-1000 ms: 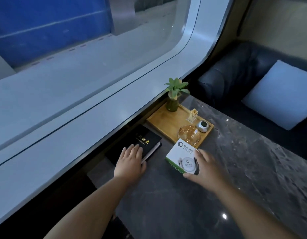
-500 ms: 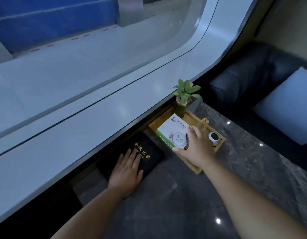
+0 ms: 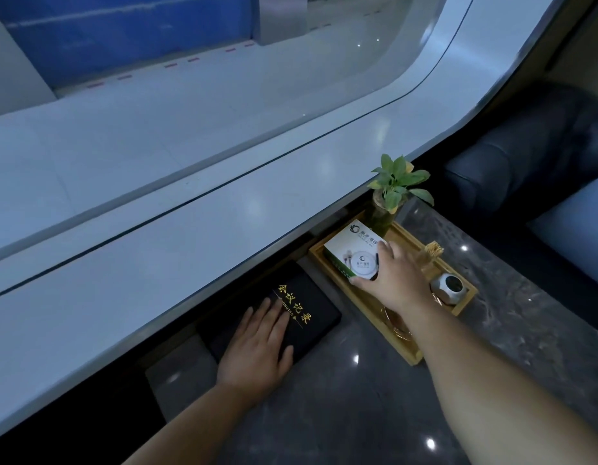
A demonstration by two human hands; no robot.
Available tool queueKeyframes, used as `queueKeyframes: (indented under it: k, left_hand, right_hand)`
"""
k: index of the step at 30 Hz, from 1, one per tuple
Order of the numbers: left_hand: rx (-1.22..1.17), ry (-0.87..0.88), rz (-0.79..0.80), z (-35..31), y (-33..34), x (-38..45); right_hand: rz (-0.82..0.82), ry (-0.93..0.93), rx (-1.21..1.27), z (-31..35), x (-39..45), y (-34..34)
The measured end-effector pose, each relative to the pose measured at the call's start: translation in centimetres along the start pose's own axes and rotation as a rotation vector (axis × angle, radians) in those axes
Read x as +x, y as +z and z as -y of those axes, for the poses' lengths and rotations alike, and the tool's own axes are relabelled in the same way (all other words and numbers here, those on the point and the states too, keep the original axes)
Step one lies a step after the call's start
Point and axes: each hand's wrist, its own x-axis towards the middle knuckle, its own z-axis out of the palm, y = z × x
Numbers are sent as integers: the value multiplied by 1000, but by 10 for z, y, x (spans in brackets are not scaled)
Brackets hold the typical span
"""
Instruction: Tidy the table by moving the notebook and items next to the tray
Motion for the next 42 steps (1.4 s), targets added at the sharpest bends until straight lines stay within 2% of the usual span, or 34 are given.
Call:
queueKeyframes:
  k: [14,21,25,31,36,40,42]
  left_hand:
    - [-15,8,-4,0,-1,-1]
    - [-26,13,-8,0,-1,-1]
    - [-31,5,6,1,1,-1]
    - [-6,6,1,1,0,0]
    - [53,-30,119,-3,-9,5]
    - [105,-13,163,-10,-26,4]
    - [94,21,128,-25,-38,2]
  right_hand:
    - [1,-21,-38,7,4,14]
    - [85,21,-64,8,2,14]
    - [68,-1,-102,8,-8,12]
    - [30,-112,-93,3,-61,1]
    - [93,-165,-128,-7,-132,-4]
    - [122,-119,-122,-15,-182,-9]
    - [103,-95,-92,-15,-199,-14]
